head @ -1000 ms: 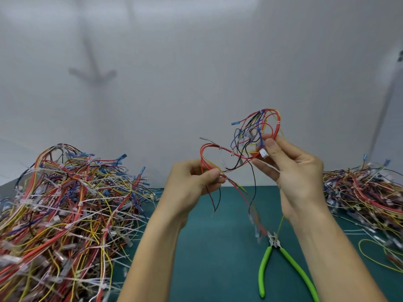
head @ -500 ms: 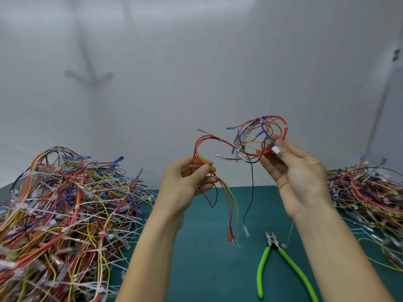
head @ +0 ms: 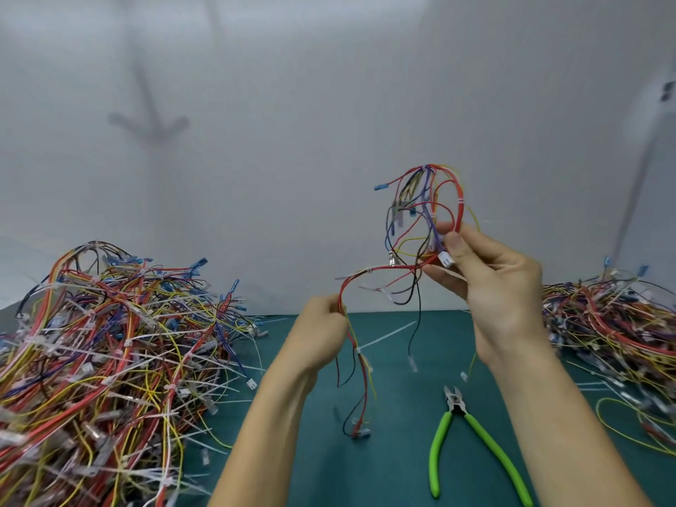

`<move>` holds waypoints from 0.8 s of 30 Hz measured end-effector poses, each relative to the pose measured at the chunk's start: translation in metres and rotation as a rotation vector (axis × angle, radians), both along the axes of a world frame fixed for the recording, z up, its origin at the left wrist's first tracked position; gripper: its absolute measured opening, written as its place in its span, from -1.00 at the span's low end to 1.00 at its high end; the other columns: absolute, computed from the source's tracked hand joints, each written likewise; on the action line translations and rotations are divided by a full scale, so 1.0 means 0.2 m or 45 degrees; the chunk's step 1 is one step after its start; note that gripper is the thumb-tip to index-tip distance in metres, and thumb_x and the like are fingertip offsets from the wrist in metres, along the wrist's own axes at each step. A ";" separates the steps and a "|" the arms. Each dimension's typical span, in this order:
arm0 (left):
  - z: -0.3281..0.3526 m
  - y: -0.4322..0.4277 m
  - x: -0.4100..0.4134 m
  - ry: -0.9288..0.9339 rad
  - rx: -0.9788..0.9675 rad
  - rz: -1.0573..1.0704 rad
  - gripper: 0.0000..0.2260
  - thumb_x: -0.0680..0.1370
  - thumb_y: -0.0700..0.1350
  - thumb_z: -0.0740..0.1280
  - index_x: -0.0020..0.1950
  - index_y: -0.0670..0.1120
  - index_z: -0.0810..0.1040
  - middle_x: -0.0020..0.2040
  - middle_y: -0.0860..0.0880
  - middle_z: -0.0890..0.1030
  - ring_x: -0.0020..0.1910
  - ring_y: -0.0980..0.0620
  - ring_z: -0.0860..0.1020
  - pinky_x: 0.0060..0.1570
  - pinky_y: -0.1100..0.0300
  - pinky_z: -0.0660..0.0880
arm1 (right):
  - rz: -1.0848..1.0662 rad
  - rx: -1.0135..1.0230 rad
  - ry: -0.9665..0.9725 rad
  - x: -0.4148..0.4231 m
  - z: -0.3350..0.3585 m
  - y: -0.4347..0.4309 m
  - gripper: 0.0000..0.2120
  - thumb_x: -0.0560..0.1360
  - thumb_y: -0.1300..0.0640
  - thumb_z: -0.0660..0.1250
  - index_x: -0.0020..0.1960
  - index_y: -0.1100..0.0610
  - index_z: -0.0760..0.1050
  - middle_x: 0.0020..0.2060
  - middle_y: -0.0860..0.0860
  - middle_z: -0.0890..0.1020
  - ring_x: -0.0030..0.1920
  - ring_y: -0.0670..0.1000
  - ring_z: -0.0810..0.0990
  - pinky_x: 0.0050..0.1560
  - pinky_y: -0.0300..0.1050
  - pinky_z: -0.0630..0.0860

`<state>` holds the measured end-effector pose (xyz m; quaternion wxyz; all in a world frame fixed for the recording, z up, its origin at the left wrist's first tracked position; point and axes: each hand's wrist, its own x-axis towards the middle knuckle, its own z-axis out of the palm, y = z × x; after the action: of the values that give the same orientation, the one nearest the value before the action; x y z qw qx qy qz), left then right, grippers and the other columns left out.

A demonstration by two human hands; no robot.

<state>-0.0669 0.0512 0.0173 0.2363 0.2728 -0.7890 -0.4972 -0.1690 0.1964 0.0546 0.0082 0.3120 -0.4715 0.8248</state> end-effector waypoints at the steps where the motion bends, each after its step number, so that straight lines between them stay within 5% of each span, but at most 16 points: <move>1: 0.02 0.01 0.00 0.051 0.042 0.008 -0.70 0.46 -0.41 0.12 -0.10 -0.14 0.58 -0.19 0.05 0.52 -0.14 -0.01 0.41 -0.08 0.18 0.30 | -0.009 0.024 0.050 0.00 0.00 0.00 -0.83 0.56 0.26 0.35 0.00 0.05 0.68 -0.21 -0.14 0.74 -0.19 -0.13 0.70 -0.19 -0.24 0.64; 4: 0.10 0.05 0.02 0.294 0.072 0.194 -0.55 0.53 -0.31 0.15 0.41 -0.10 0.46 0.31 0.05 0.51 0.36 0.02 0.42 0.34 0.17 0.25 | 0.013 0.102 0.162 0.01 -0.01 -0.01 -0.77 0.55 0.30 0.36 -0.05 0.00 0.69 -0.20 -0.14 0.74 -0.18 -0.14 0.71 -0.19 -0.23 0.64; 6: 0.14 0.07 0.04 0.434 -0.038 0.299 -0.53 0.55 -0.25 0.17 0.46 -0.04 0.40 0.43 0.05 0.43 0.44 0.06 0.35 0.47 0.03 0.25 | 0.066 0.147 0.185 0.02 -0.02 -0.02 -0.74 0.52 0.31 0.39 -0.10 -0.04 0.71 -0.18 -0.11 0.75 -0.16 -0.13 0.72 -0.16 -0.21 0.65; 9: 0.19 0.11 0.08 0.523 -0.228 0.359 -0.58 0.55 -0.27 0.16 0.34 0.05 0.49 0.31 0.10 0.47 0.31 0.14 0.39 0.42 0.04 0.30 | 0.067 0.292 0.226 0.01 -0.04 -0.04 -0.81 0.47 0.29 0.46 -0.06 0.03 0.72 -0.13 -0.04 0.75 -0.09 -0.08 0.72 -0.04 -0.14 0.65; 13: 0.25 0.14 0.10 0.707 0.131 0.235 -0.78 0.59 -0.12 0.24 -0.05 -0.10 0.69 0.00 -0.03 0.71 0.11 0.01 0.61 0.24 0.04 0.49 | 0.109 0.564 0.381 0.03 -0.05 -0.06 -0.81 0.43 0.25 0.51 -0.03 0.00 0.72 -0.14 -0.07 0.75 -0.09 -0.11 0.72 0.00 -0.13 0.60; 17: 0.24 0.10 0.10 0.820 0.433 0.172 -0.80 0.57 -0.03 0.35 0.01 -0.14 0.68 0.02 -0.12 0.71 0.07 -0.01 0.66 0.11 0.10 0.56 | 0.097 0.797 0.638 0.05 -0.05 -0.05 -0.76 0.40 0.18 0.55 -0.09 -0.18 0.71 -0.19 -0.19 0.74 -0.10 -0.27 0.68 -0.02 -0.31 0.56; 21: 0.24 0.08 0.12 0.873 0.587 0.060 -0.83 0.52 -0.24 0.41 0.10 -0.21 0.62 -0.04 -0.17 0.69 -0.21 0.02 0.67 -0.22 0.25 0.59 | 0.058 1.130 0.839 0.09 -0.06 -0.07 -0.77 0.39 0.08 0.56 -0.07 -0.24 0.68 -0.15 -0.22 0.73 -0.08 -0.23 0.68 0.04 -0.05 0.58; 24: 0.24 0.07 0.13 0.828 0.560 0.030 -0.81 0.50 -0.39 0.35 0.07 -0.22 0.62 -0.13 -0.13 0.66 -0.33 0.04 0.64 -0.31 0.25 0.59 | -0.008 1.350 0.911 0.10 -0.06 -0.08 -0.86 0.43 0.00 0.51 -0.02 -0.16 0.71 -0.11 -0.20 0.73 -0.07 -0.17 0.67 0.04 -0.05 0.57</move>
<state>-0.0411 0.0659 0.0647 0.4155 0.1544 -0.5443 -0.7122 -0.1481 0.1799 0.0424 0.0121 0.5283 -0.7846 0.3244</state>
